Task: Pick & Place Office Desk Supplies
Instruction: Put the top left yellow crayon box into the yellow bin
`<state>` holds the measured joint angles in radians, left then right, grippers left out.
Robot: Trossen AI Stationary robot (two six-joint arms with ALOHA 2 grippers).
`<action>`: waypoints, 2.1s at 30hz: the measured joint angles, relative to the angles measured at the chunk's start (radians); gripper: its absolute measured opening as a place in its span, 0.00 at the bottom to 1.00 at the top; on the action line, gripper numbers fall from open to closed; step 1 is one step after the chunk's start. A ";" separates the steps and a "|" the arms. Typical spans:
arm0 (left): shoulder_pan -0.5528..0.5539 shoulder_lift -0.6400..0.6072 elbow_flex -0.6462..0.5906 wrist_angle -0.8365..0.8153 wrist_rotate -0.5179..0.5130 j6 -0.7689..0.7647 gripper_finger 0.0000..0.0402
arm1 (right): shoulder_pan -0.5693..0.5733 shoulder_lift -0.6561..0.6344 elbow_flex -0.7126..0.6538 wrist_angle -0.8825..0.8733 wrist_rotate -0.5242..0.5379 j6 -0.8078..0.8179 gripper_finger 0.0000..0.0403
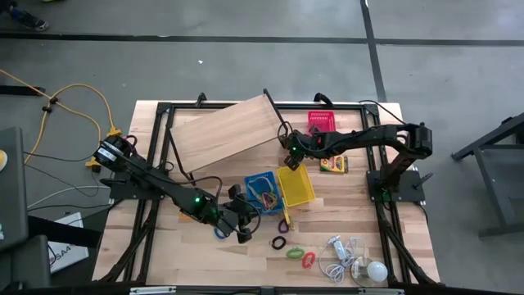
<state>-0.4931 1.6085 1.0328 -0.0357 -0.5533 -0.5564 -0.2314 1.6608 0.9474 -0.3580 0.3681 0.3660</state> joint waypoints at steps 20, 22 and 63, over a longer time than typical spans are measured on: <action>0.000 0.000 0.000 0.000 0.000 0.000 0.11 | 0.000 0.000 0.000 0.003 0.001 -0.003 0.09; 0.000 0.000 0.000 0.000 0.000 0.000 0.11 | 0.000 0.000 0.000 0.003 0.001 -0.003 0.06; 0.000 0.000 0.000 -0.001 0.000 0.000 0.11 | 0.023 -0.237 0.000 -0.273 0.102 0.064 0.03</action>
<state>-0.4931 1.6085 1.0328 -0.0364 -0.5531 -0.5564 -0.2084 1.4240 0.9470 -0.6312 0.4700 0.4297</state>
